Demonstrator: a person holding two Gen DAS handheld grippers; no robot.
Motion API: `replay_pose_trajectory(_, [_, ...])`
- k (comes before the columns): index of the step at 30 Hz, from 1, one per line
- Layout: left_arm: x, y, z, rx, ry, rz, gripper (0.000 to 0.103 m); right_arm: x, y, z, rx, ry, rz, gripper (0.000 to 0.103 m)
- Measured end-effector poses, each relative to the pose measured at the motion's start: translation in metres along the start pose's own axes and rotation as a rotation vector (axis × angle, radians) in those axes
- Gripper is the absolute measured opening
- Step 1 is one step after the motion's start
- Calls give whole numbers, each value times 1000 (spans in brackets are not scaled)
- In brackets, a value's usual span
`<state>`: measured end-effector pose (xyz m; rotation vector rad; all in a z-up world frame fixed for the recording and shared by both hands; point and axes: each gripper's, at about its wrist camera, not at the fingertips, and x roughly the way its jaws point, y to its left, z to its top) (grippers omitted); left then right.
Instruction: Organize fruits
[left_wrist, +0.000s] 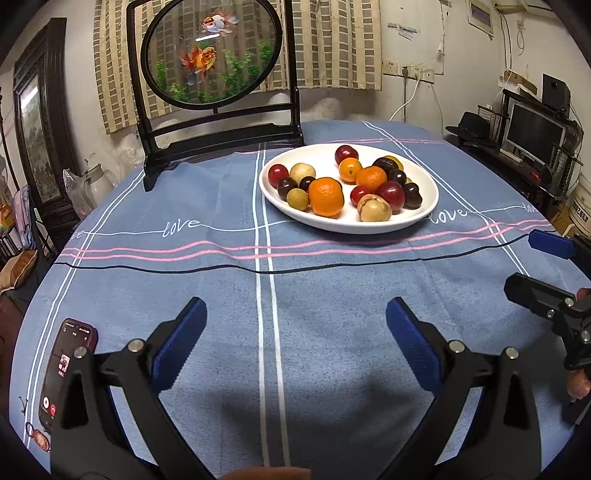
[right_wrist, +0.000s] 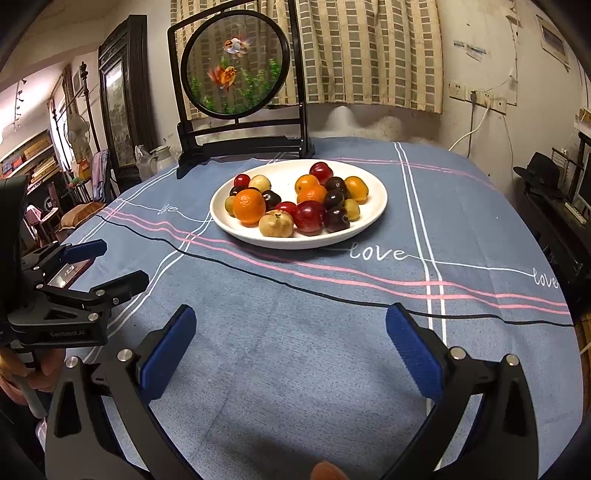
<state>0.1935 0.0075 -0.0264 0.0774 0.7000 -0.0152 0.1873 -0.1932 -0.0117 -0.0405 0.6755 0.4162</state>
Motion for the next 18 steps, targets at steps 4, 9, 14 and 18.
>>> replay_pose_trajectory(4, [0, 1, 0, -3, -1, 3, 99, -1, 0, -1, 1, -2, -2, 102])
replay_pose_trajectory(9, [-1, 2, -1, -1, -10, 9, 99, -1, -1, -2, 7, -1, -5, 102])
replay_pose_trajectory(14, [1, 2, -1, 3, -8, 33, 99, -1, -1, -2, 6, 1, -4, 102])
replay_pose_trajectory(18, [2, 4, 0, -6, -5, 28, 99, 0, 0, -3, 0, 8, -4, 102])
